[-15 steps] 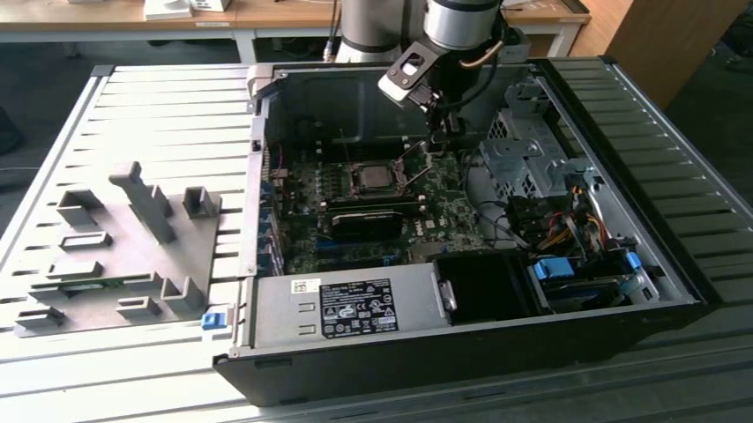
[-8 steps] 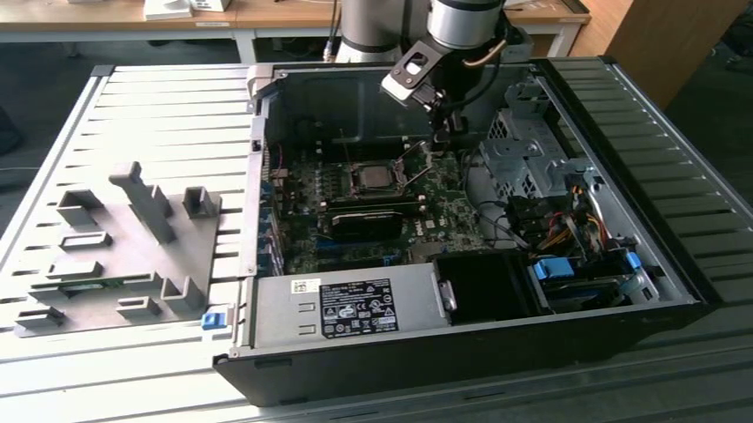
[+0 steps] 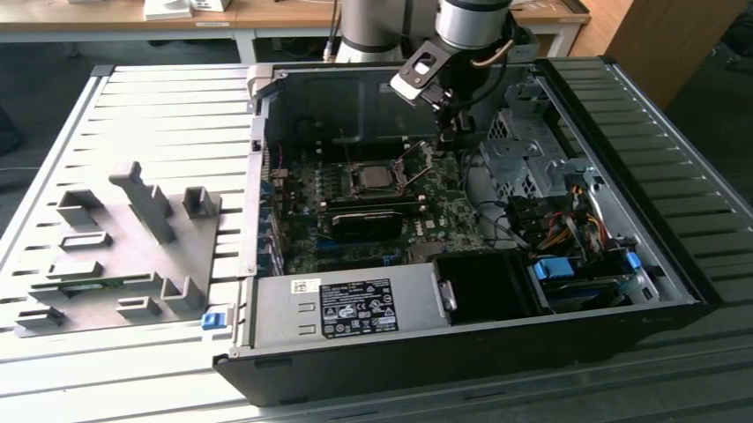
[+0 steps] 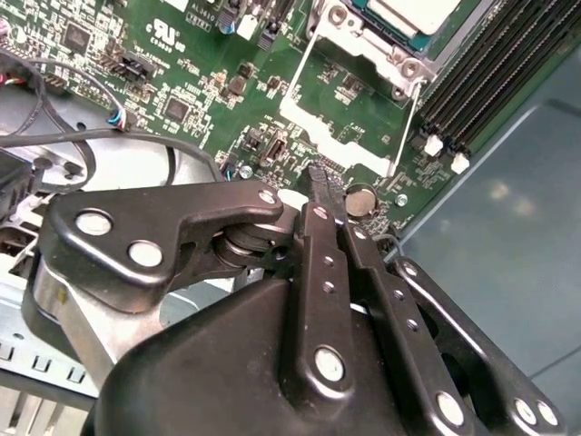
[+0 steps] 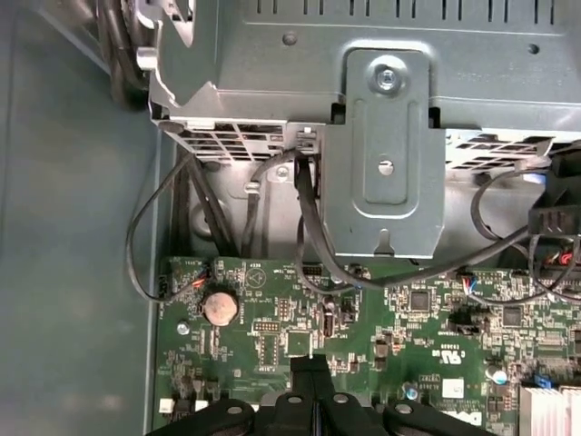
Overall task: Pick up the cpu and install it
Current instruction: 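Close the cpu cover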
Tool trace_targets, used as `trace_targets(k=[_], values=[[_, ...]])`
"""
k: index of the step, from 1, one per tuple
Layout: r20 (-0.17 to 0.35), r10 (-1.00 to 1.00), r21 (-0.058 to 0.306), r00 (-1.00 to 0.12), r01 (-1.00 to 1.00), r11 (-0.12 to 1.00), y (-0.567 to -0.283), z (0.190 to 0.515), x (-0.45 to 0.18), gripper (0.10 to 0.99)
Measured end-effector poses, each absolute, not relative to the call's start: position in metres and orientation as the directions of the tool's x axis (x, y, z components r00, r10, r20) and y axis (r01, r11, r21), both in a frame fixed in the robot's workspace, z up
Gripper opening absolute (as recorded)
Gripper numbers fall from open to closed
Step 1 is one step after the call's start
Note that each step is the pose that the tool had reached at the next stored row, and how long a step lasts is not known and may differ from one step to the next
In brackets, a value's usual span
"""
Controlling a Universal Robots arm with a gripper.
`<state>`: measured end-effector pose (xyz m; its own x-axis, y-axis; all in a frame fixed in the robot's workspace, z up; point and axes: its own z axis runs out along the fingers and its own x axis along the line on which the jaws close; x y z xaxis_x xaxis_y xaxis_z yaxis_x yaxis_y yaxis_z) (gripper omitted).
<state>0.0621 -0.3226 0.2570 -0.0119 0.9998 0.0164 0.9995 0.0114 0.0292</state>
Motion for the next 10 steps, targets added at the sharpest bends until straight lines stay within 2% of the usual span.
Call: trace_targets(k=[10], values=[[0.016,1.0,0.029,-0.012,1.0,0.011,-0.322,0.242,0.064,0.106]])
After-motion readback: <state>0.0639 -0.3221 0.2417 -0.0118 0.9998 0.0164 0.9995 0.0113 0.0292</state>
